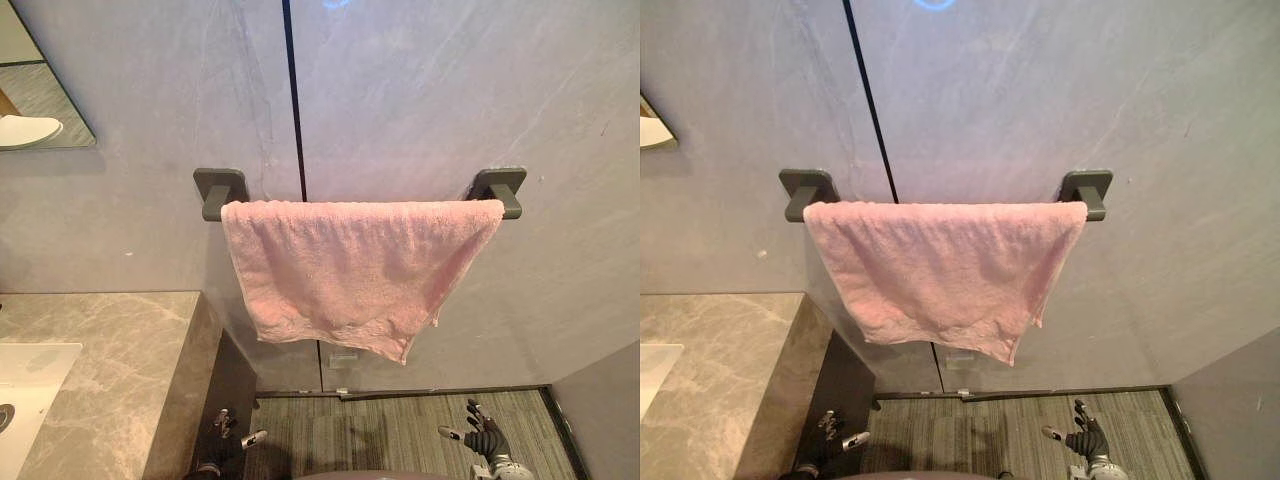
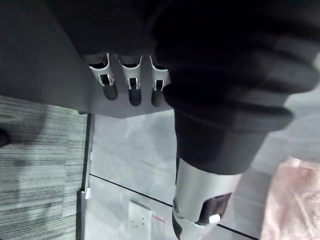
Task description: Organize washtable
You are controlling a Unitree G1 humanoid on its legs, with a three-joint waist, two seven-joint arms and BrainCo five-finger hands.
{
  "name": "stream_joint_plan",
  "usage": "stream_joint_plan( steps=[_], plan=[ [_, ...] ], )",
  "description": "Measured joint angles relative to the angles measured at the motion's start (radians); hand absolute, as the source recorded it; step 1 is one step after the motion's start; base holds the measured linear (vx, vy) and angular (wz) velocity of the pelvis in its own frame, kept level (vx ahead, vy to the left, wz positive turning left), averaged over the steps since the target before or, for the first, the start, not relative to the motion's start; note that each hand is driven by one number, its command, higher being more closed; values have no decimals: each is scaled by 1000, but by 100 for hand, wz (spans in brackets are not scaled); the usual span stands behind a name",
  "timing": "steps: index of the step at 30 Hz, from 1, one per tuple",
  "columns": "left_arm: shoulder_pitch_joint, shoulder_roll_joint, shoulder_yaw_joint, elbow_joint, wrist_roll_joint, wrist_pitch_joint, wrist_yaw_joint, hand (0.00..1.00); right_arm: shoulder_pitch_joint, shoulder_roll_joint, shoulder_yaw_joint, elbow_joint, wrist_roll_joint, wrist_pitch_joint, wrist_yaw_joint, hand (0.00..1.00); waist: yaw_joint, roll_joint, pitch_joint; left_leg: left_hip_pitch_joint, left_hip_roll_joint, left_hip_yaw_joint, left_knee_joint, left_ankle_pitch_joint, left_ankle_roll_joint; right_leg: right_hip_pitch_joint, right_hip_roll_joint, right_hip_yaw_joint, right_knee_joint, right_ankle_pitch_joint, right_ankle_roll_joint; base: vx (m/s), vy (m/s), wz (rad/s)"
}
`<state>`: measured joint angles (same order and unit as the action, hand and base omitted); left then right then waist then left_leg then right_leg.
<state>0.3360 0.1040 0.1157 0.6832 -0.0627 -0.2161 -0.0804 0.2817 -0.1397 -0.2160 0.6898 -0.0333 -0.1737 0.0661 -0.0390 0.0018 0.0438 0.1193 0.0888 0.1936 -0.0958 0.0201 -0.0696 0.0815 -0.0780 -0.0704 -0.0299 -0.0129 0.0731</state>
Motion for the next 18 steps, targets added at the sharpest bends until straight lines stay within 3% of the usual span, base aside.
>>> stream_joint_plan(
  steps=[12,15,18],
  plan=[
    [-15,-1,-5,56,17,4,20,0,-44,-6,33,73,-8,11,-3,0,3,-2,11,-30,0,17,0,-3,-2,-51,1,21,22,-10,2,1,0,-5],
    [-29,-1,-5,54,17,5,21,0,-82,-6,63,72,-8,24,-4,0,25,-14,38,-44,3,63,1,-26,-8,-148,4,68,148,-67,1,5,11,-41],
    [-70,7,-20,53,15,12,28,0,-107,2,80,71,-9,25,-5,0,25,-26,65,-87,1,65,57,-49,-4,-248,-16,91,329,-135,38,42,-36,-2]
  ],
)
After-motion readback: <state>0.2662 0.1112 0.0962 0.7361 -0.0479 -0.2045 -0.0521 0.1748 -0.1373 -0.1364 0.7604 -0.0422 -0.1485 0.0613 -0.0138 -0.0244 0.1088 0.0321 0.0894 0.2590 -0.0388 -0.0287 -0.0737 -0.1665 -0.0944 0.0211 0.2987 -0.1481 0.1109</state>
